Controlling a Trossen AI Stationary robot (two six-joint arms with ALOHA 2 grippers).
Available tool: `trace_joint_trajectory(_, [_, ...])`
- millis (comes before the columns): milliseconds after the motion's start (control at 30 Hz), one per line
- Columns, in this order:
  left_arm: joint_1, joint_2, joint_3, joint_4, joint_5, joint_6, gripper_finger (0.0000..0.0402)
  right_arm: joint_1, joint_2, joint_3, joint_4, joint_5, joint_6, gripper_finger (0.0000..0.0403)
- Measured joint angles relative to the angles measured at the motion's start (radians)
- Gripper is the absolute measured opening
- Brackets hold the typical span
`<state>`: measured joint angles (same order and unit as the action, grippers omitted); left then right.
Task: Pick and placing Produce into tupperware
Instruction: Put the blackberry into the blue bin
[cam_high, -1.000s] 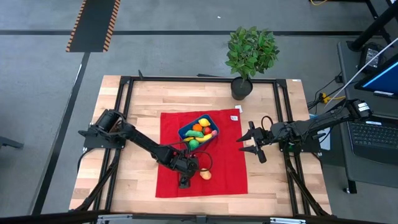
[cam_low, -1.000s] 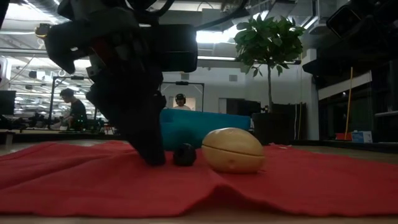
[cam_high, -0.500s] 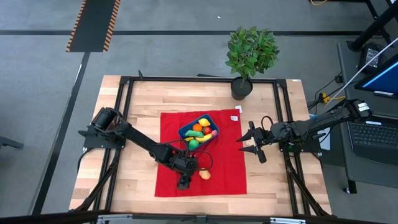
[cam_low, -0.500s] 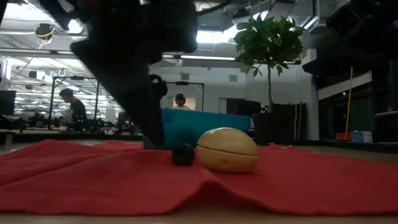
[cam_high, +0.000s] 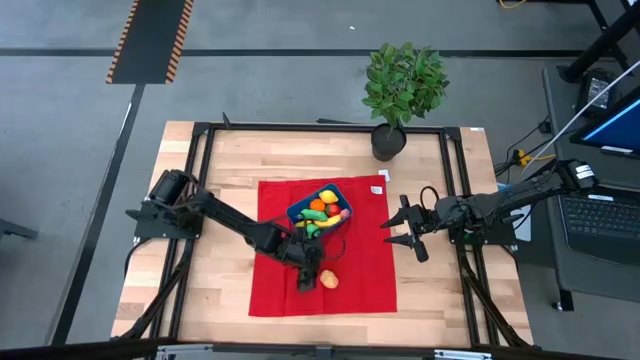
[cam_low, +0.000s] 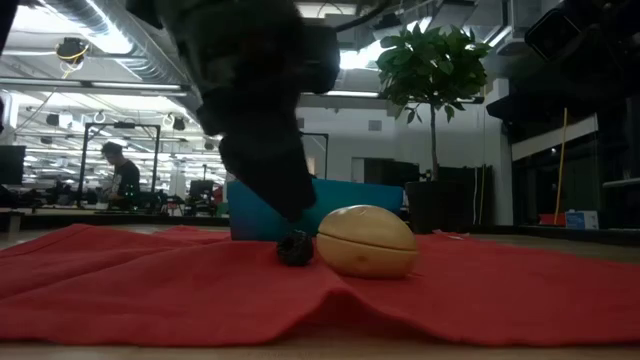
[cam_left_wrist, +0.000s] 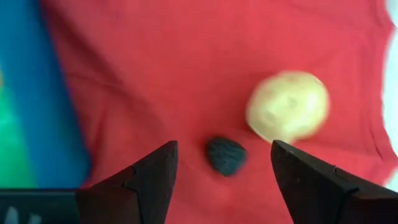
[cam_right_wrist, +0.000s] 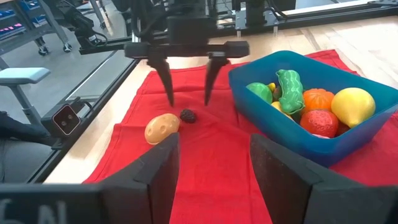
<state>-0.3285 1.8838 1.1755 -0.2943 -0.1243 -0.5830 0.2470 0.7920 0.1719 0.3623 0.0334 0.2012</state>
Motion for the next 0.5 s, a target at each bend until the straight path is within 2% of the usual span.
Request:
trace_joint_trajectory(233, [0.019,0.0,0.0,0.001,-0.024,-0.139,0.0247,0.0,0.0,0.0,-0.001,0.0,0.0,0.0196])
trace_joint_trajectory(367, [0.005,0.0,0.0,0.003,-0.032,-0.149,0.0243,0.0,0.0,0.0,-0.002,0.0,-0.004,0.0196])
trace_joint_trajectory(500, [-0.014,0.0,0.0,0.023,-0.089,-0.15,0.0242,0.0,0.0,0.0,-0.002,0.0,-0.004,0.0196])
